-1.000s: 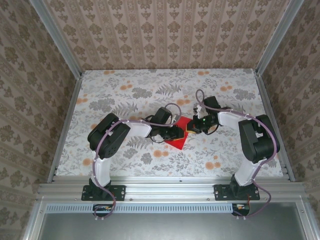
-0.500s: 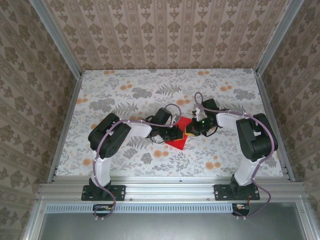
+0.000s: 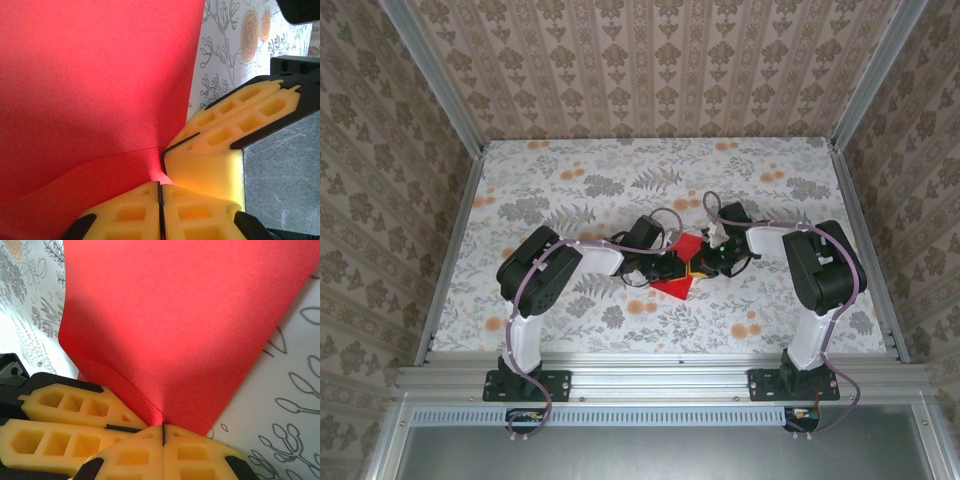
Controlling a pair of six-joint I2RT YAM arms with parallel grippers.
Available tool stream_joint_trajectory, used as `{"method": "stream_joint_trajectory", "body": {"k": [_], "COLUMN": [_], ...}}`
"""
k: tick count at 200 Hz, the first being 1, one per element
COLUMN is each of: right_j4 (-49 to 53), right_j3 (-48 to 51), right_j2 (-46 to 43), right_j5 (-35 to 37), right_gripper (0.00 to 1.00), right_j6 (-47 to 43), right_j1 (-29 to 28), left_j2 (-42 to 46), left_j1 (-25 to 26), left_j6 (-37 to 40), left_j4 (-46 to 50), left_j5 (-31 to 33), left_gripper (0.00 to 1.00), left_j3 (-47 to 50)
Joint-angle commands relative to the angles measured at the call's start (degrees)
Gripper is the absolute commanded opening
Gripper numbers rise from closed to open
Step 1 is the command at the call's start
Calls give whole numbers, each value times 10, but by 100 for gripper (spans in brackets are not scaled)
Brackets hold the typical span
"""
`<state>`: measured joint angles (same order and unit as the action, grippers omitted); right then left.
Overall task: Fold a paper plane with a square sheet of paper (pick it up from the middle)
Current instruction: Fold the triangle a second time at the center of the table.
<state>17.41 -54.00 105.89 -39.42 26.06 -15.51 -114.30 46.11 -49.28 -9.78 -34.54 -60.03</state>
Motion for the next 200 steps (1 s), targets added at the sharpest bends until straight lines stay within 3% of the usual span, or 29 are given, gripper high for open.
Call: {"method": "stream_joint_trajectory", "body": {"k": [1, 74, 200], "right_j4": [26, 60, 63], "right_j3": [-11, -15, -19], "right_j2": [20, 27, 32], "right_j5": [42, 89, 90], "right_gripper": [6, 5, 4], "right_j6": [-21, -41, -44], "right_j1": [-6, -12, -14], "left_j2": [-8, 34, 35], "left_j1": [4, 8, 38], "left_j6": [10, 25, 68], "left_j4": [3, 15, 60], "left_j5": [-1, 12, 6], "left_gripper": [11, 11, 10], "left_j3": [1, 10, 16]}}
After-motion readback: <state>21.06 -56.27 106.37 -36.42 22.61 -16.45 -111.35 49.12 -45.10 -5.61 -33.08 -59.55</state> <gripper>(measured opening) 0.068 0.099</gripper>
